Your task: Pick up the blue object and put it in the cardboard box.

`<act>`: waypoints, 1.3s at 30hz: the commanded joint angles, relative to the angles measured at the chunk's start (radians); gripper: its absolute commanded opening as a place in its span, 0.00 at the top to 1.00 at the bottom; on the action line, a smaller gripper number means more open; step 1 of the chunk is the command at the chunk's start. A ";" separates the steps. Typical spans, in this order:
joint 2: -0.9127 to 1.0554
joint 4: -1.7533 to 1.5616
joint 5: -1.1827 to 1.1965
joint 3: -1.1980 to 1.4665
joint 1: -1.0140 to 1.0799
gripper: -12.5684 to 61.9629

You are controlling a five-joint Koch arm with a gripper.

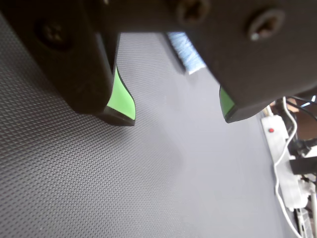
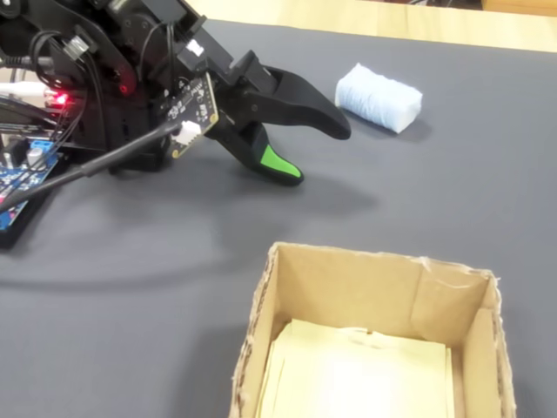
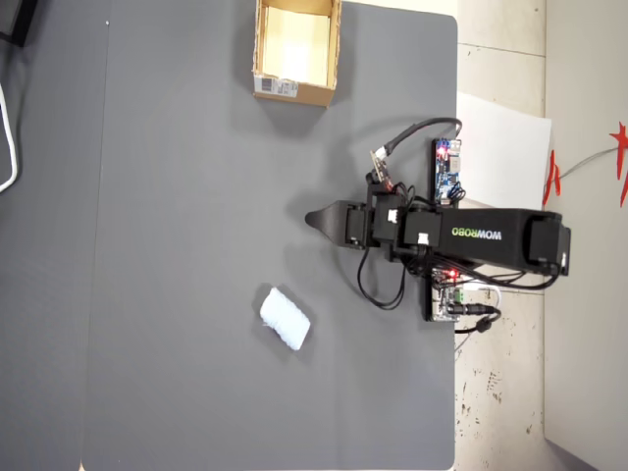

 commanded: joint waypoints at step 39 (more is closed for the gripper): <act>0.087 0.178 0.333 -0.178 -0.334 0.38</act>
